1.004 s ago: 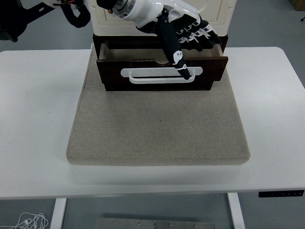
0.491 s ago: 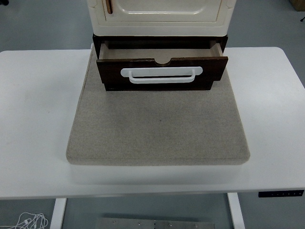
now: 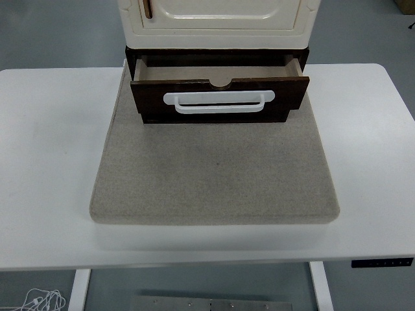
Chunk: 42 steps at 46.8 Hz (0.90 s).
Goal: Open the drawer under the combination cabinet
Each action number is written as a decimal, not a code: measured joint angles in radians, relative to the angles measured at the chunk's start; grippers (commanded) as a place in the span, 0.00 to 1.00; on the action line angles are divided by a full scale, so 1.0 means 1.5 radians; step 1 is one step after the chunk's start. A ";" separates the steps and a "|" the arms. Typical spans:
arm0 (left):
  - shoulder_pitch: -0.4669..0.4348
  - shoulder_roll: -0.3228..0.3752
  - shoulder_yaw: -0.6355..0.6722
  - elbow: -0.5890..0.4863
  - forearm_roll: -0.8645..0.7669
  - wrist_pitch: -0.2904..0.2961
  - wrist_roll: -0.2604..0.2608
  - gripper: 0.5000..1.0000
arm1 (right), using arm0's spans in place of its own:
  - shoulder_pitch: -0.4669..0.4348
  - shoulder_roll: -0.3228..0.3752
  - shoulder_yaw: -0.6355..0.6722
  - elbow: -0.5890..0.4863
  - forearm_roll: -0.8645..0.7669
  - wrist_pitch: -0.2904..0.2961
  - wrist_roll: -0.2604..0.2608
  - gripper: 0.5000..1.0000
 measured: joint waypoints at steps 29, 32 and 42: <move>0.101 -0.002 -0.014 0.260 -0.190 -0.008 0.018 1.00 | 0.000 0.000 0.000 0.000 0.000 0.000 0.000 0.86; 0.128 -0.002 -0.015 0.261 -0.214 -0.010 0.020 1.00 | 0.000 0.000 0.000 0.000 0.000 0.000 0.000 0.85; 0.242 -0.005 -0.016 0.260 -0.284 -0.056 0.011 1.00 | 0.000 0.000 0.000 0.000 0.000 0.000 0.000 0.85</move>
